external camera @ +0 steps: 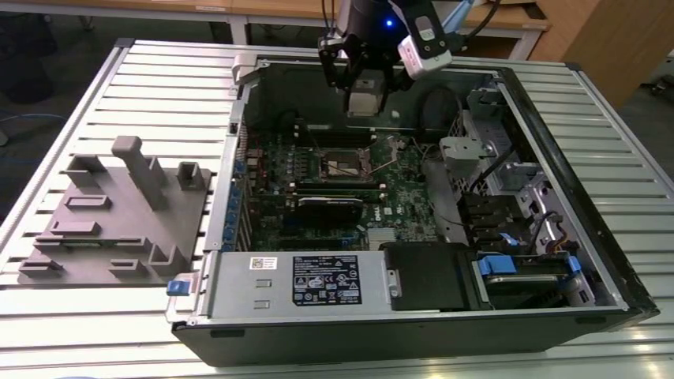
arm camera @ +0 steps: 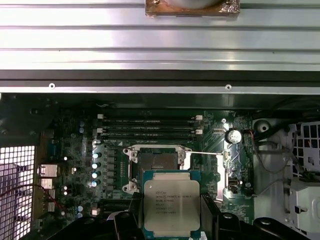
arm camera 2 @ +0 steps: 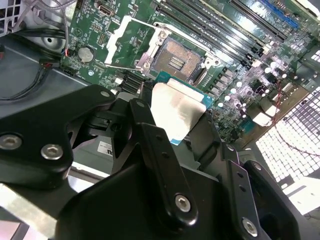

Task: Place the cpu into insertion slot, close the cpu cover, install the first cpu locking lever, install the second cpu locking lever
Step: 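Place the cpu into insertion slot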

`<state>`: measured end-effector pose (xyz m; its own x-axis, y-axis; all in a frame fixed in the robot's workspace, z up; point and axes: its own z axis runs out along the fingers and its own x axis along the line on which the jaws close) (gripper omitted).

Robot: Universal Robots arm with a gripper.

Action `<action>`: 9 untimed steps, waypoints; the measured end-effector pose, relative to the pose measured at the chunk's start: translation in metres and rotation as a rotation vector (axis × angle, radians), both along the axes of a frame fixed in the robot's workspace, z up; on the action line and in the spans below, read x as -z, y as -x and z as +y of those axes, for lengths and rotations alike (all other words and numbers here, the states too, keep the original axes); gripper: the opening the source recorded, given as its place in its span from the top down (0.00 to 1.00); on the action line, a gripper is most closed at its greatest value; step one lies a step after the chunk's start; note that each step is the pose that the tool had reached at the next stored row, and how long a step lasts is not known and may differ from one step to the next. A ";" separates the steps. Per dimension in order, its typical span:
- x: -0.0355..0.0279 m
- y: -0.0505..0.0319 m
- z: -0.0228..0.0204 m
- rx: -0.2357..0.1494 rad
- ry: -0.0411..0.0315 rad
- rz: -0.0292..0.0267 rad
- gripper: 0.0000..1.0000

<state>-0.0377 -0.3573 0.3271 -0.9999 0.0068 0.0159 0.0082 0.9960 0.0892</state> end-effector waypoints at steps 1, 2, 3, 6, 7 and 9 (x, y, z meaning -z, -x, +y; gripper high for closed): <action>0.0000 0.0000 0.0000 0.000 0.0001 0.0001 0.46; 0.0001 0.0000 0.0000 0.000 0.0001 0.0001 0.46; 0.0003 0.0000 0.0000 0.000 -0.0001 0.0000 0.46; 0.0018 0.0003 -0.0002 -0.001 -0.0004 -0.0001 0.46; 0.0023 0.0004 -0.0003 -0.001 -0.0002 -0.0001 0.46; 0.0031 0.0006 -0.0004 -0.001 -0.0001 0.0000 0.46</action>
